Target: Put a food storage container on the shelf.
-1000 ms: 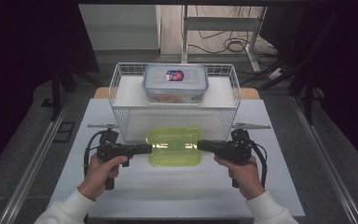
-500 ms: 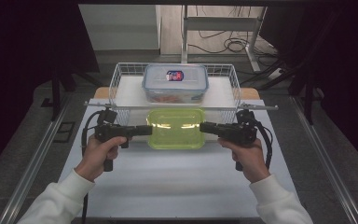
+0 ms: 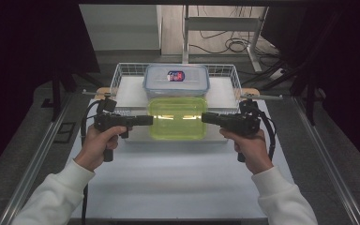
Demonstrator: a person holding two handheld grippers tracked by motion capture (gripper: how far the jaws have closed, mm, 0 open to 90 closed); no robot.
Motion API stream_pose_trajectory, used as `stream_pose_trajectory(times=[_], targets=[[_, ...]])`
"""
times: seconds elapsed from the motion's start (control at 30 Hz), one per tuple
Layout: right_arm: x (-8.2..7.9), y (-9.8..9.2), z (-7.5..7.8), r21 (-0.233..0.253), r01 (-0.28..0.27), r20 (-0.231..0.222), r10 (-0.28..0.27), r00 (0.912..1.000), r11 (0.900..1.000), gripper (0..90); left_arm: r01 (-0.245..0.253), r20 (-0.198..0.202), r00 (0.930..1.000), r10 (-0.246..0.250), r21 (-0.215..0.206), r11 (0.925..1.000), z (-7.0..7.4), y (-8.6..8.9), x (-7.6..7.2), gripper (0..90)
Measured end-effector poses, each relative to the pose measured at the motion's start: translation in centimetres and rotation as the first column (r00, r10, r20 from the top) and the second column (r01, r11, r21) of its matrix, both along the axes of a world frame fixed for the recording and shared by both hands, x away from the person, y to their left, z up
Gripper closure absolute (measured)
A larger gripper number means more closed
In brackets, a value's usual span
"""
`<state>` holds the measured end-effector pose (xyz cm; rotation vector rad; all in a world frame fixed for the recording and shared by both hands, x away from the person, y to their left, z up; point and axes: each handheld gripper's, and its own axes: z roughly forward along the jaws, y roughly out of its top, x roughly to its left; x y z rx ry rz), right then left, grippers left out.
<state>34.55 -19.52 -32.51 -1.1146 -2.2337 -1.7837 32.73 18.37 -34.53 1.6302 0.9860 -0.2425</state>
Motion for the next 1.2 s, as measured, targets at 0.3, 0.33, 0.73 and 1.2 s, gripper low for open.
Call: stream_pose_trajectory(times=[0.3,0.33,0.73,1.2], targets=[[0.8,0.0,1.7,-0.002,0.002,0.024,-0.002,0.9997,1.0,80.5,0.007,0.015,0.9999,-0.007,0.008,0.9999,2.0,0.0,1.2,81.8],[0.9,0.0,1.9,-0.001,0.003,0.026,-0.003,0.9997,1.0,80.5,0.007,0.015,0.9999,-0.007,0.008,0.9999,2.2,0.0,1.4,81.8],[3.1,0.1,4.5,0.015,0.023,0.039,-0.023,0.999,1.0,80.5,0.019,0.031,0.9994,-0.019,0.01,0.9998,5.1,0.2,4.4,81.8],[6.9,1.1,6.8,0.039,0.04,0.016,-0.041,0.999,0.998,80.6,-0.013,0.015,0.9998,0.013,0.02,0.9997,7.5,1.0,7.9,81.9]])
